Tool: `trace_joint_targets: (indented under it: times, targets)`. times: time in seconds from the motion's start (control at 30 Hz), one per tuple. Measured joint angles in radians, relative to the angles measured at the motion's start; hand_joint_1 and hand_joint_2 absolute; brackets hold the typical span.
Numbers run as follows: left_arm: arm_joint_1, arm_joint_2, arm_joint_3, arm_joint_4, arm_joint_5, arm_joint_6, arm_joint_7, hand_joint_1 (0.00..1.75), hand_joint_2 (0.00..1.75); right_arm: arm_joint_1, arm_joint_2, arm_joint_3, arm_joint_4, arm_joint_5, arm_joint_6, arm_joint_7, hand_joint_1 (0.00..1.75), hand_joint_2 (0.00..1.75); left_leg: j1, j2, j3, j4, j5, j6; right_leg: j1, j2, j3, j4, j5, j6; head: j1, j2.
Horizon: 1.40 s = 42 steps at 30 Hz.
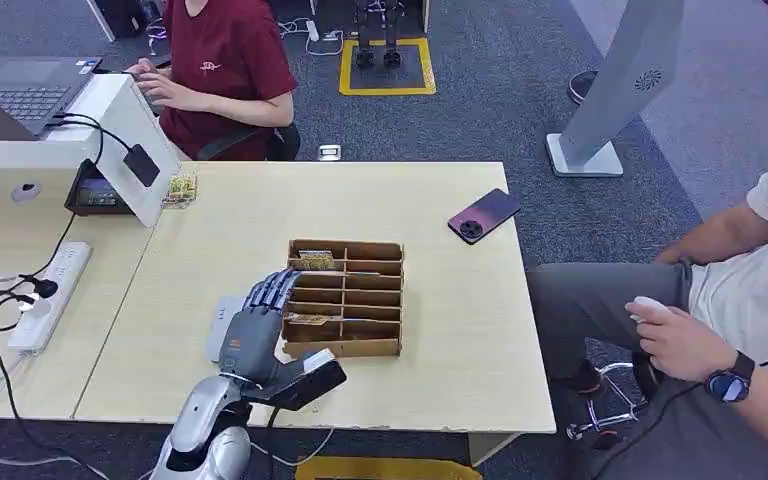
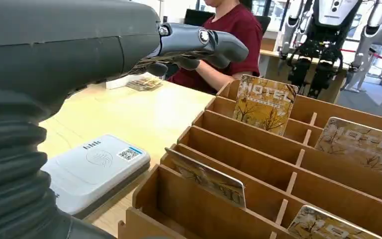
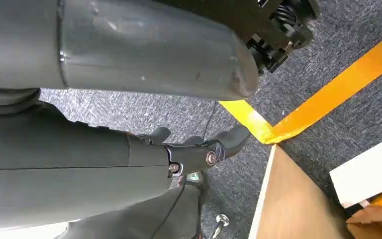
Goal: Pass the card to the sensor for recognition and then transmit it.
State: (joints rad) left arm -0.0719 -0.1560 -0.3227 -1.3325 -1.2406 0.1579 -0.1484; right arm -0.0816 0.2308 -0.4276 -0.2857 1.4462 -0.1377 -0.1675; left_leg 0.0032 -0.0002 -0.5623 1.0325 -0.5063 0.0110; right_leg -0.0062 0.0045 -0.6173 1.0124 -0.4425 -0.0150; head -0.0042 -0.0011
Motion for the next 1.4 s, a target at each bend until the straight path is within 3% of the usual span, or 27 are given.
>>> trace_joint_targets:
  times: [0.87,0.97,1.4]
  targets:
    - [-0.001,0.000,-0.001,0.000,-0.021,-0.007,0.003,0.00,1.75,0.000,0.000,0.000,0.000,0.000,0.001,0.000,0.00,0.00,0.000,0.000,0.000,0.000,0.000,0.000,0.000,0.000,0.000,0.000,0.000,0.000,0.000,0.000]
    - [-0.015,-0.004,-0.011,0.021,-0.064,-0.001,0.013,0.00,1.75,-0.004,0.000,0.000,0.000,0.003,0.010,0.000,0.00,0.00,0.000,0.000,0.000,0.000,0.000,0.000,0.000,0.000,0.000,0.000,0.000,0.000,0.000,0.000]
    - [-0.041,-0.016,-0.026,0.077,-0.073,0.006,0.019,0.00,1.75,-0.007,0.000,0.000,0.000,0.006,0.011,0.000,0.00,0.00,0.000,0.000,0.000,0.000,0.000,0.000,0.000,0.000,0.000,0.000,0.000,0.000,0.000,0.000]
